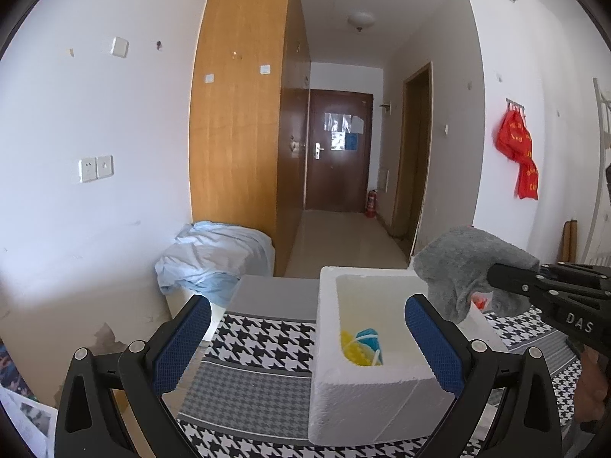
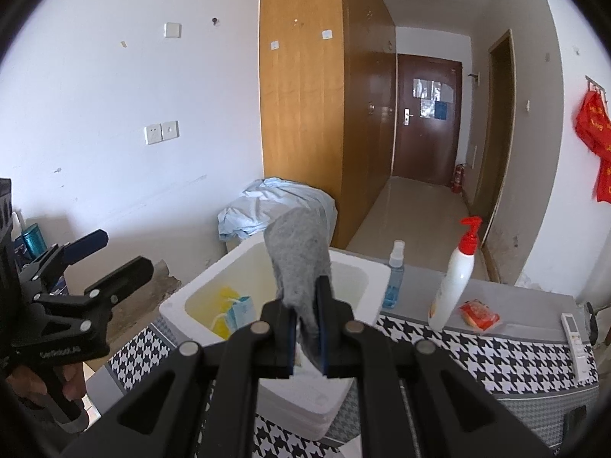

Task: Organize soft objects
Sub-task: 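Lower the grey sock into the foam box and open the right gripper, then withdraw both grippers from the foam box back over the table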

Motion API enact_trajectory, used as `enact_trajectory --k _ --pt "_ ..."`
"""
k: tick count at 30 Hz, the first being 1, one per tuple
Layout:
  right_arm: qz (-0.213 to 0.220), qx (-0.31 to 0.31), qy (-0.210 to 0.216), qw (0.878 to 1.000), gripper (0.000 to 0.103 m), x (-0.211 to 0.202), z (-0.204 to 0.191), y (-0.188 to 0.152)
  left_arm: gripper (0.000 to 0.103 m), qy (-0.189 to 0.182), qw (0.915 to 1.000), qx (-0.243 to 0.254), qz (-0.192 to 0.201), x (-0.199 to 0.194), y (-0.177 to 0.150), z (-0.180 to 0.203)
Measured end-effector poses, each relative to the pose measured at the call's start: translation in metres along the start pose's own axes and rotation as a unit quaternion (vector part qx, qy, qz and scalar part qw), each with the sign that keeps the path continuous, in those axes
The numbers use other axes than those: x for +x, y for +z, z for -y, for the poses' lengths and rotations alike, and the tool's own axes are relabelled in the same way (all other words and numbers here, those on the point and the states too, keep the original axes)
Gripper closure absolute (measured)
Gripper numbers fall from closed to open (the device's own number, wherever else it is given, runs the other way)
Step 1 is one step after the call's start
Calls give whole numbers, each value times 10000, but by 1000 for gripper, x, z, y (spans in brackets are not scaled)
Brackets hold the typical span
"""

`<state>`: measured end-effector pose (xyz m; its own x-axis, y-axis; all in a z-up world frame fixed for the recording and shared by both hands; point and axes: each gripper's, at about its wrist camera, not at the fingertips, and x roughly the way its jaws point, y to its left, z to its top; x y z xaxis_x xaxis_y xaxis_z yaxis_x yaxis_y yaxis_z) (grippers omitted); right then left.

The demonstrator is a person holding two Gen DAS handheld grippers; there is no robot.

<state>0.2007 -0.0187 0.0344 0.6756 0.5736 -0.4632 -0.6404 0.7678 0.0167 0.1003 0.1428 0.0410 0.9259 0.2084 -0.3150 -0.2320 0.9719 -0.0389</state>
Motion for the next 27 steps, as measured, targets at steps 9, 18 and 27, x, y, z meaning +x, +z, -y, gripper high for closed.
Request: enact_trajectory --k 9,18,27 --pt "-89 -84 62 9999 91 13 -10 2 1 -7 10000 6 -29 -5 -3 -4" --pt "-264 -39 180 9995 91 27 -14 3 1 125 9999 -81 -19 -10 -6 -13" --pt "-260 15 279 9993 42 28 -17 1 1 172 9997 -158 -37 -9 -9 -20"
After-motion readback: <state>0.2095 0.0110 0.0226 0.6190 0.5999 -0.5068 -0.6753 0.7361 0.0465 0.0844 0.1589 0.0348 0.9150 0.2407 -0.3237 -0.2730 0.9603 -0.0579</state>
